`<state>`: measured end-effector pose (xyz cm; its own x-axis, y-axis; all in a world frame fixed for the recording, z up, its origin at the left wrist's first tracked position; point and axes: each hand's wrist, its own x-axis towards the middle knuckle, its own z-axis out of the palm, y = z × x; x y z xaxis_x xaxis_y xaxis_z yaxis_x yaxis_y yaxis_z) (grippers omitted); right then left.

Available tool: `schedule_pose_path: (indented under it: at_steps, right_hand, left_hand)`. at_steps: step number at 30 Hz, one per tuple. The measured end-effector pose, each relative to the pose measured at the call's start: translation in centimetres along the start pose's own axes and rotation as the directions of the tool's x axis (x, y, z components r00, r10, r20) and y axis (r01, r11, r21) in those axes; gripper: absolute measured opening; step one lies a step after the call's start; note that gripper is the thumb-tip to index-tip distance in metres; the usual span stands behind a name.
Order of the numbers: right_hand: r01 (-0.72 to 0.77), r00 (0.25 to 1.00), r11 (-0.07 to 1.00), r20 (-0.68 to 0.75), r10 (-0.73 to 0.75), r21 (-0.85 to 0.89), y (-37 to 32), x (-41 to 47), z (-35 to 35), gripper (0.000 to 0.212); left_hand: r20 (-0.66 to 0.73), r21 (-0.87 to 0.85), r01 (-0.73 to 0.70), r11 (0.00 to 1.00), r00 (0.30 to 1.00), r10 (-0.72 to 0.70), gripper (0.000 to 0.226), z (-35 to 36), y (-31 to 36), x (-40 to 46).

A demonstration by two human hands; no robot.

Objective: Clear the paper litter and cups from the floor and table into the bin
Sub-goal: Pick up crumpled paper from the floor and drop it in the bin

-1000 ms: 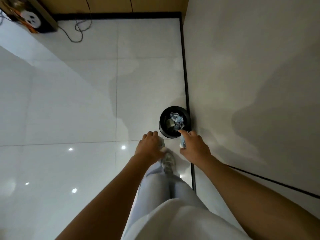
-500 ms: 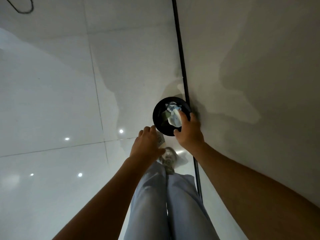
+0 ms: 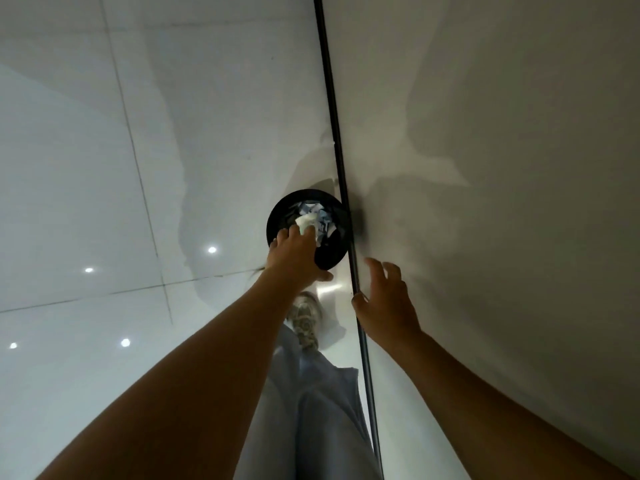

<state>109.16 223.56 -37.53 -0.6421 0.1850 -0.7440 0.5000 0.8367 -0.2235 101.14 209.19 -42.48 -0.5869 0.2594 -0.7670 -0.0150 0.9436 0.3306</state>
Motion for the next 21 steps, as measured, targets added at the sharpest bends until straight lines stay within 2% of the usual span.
schedule_pose_path:
  at_steps: [6,10,14,17,21]
  right_hand:
    - [0.087,0.995,0.994,0.044,-0.084,-0.06,-4.3,-1.1,-1.9,0.067]
    - [0.271,0.963,0.952,0.036,-0.269,-0.145,-9.0,-3.0,-3.7,0.062]
    - [0.344,0.939,0.9,0.07,-0.338,-0.268,-13.7,-6.0,-5.4,0.06]
    - [0.411,0.91,0.829,0.115,-0.398,-0.379,-16.1,-9.0,-5.8,0.059]
    - [0.539,0.834,0.669,0.208,-0.512,-0.513,-18.0,-14.1,-4.9,0.056]
  left_hand:
    - [-0.133,-0.068,-0.029,0.997,0.991,0.02,0.065,-2.0,-1.4,-4.7]
    - [-0.191,-0.063,-0.015,0.998,0.982,0.003,0.058,-4.5,-3.1,-10.0]
    - [-0.215,-0.018,0.058,0.998,0.975,-0.061,0.057,-6.8,-4.6,-15.9]
    - [-0.245,0.0,0.111,0.994,0.964,-0.108,0.054,-7.8,-5.1,-20.3]
    - [-0.318,-0.074,0.201,0.977,0.924,-0.214,0.051,-7.4,-5.7,-26.5]
